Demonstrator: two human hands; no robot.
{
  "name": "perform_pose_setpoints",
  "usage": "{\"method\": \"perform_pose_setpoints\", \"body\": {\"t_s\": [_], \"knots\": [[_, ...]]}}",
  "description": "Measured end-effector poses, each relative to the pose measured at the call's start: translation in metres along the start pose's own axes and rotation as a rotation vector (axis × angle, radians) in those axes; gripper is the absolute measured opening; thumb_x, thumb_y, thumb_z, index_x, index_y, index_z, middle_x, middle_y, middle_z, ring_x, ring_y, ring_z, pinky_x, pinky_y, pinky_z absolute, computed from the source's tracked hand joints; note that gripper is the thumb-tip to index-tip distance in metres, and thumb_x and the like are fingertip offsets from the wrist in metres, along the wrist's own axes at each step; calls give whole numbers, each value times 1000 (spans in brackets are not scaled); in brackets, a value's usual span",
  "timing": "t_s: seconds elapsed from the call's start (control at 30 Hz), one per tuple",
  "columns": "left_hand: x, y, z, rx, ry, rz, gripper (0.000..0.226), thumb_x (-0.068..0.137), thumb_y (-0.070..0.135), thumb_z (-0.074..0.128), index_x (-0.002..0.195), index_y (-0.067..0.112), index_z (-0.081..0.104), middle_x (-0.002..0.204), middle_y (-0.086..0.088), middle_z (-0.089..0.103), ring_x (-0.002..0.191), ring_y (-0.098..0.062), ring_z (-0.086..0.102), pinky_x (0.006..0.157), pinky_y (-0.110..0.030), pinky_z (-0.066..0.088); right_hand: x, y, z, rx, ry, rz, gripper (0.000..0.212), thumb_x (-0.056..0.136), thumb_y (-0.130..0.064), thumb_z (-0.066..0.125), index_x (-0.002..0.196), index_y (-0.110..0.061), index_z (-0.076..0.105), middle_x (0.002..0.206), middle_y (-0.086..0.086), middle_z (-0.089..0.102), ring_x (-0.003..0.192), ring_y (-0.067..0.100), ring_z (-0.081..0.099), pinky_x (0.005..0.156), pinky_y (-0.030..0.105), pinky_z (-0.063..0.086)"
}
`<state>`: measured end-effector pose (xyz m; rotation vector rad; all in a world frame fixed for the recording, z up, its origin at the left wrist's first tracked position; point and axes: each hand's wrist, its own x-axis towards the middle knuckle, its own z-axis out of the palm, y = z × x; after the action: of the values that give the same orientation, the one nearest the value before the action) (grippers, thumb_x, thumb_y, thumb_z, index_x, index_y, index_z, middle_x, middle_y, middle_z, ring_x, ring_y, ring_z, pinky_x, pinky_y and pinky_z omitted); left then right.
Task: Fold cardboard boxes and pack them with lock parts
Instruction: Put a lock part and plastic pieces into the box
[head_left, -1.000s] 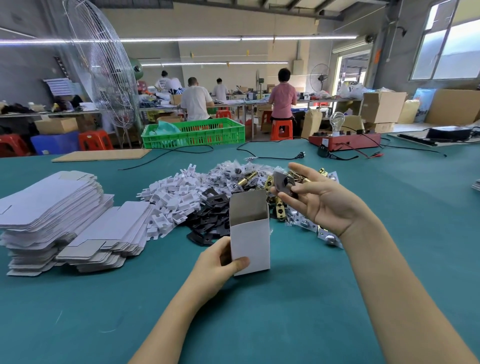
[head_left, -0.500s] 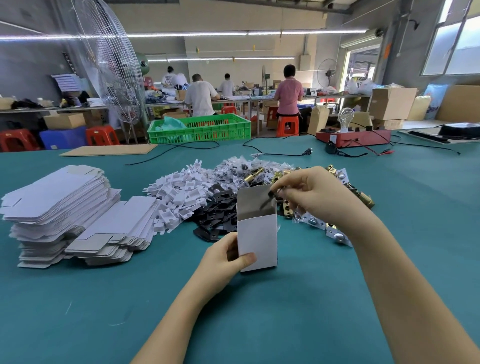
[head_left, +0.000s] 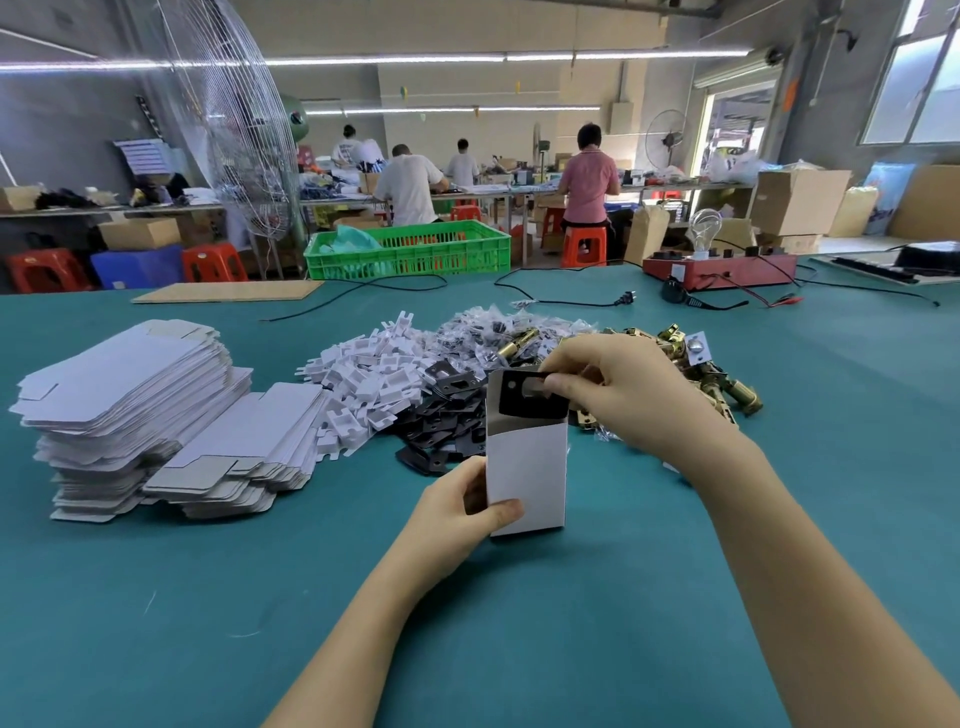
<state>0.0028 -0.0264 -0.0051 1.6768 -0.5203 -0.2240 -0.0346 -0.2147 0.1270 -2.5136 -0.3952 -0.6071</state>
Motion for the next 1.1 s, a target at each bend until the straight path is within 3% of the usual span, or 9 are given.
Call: {"method": "perform_pose_setpoints", "body": {"t_s": [0.13,0.3,0.47,0.63,0.73,0.83,0.9,1.0,1.1], "knots": [[0,1,0,-4,1,-1,38,88,7,71,121,22,62,117,8,71,111,-8,65,96,-29,52,0,0,5,4,-17,-7,11,93,-14,60,100,-14,68,80,-3,63,69,-4,50,59,4,34],[0,1,0,0,0,-5,38,89,8,70,122,23,61,118,9,71,111,-6,65,95,-27,52,-1,-1,10,73,-9,-3,9,93,-13,60,97,-14,68,74,-12,58,64,-11,51,59,4,35],[-1,1,0,-6,-1,-8,36,89,8,70,120,24,61,116,10,71,110,-6,65,94,-26,52,1,-3,11,64,67,-17,7,97,-14,51,97,-16,58,85,3,59,63,1,45,55,12,31],[0,2,1,-6,5,-18,37,88,8,71,120,24,61,116,11,71,110,-4,65,94,-25,52,0,-4,7,364,67,128,10,103,-20,37,98,-24,44,81,4,60,59,15,68,46,20,49],[0,3,1,-7,9,-20,35,88,8,70,118,25,62,116,11,71,109,-4,65,93,-24,52,-1,-2,7,346,57,146,12,102,-17,43,97,-26,48,75,-8,61,57,19,68,47,15,46],[-1,3,1,-3,12,-19,35,88,8,70,118,25,61,115,11,71,108,-4,65,93,-23,52,-2,0,3,460,45,160,17,97,-11,54,106,-25,57,83,3,67,62,23,67,53,20,51],[-1,4,1,3,12,-21,35,89,8,70,118,25,61,115,11,71,108,-3,65,94,-24,52,-3,1,1,488,73,168,23,92,-11,62,111,-23,56,80,5,67,58,13,64,52,17,47],[-1,5,1,16,15,-21,36,89,9,70,121,23,61,116,11,71,108,-3,65,94,-23,52,-2,3,0,378,97,167,32,88,-14,68,112,-19,47,77,3,63,62,11,56,55,21,45],[-2,5,1,11,13,-24,37,89,10,70,122,23,60,117,11,70,108,-2,65,92,-21,52,-2,1,2,290,94,130,28,86,-12,69,106,-15,49,83,6,61,73,16,54,65,24,44]]}}
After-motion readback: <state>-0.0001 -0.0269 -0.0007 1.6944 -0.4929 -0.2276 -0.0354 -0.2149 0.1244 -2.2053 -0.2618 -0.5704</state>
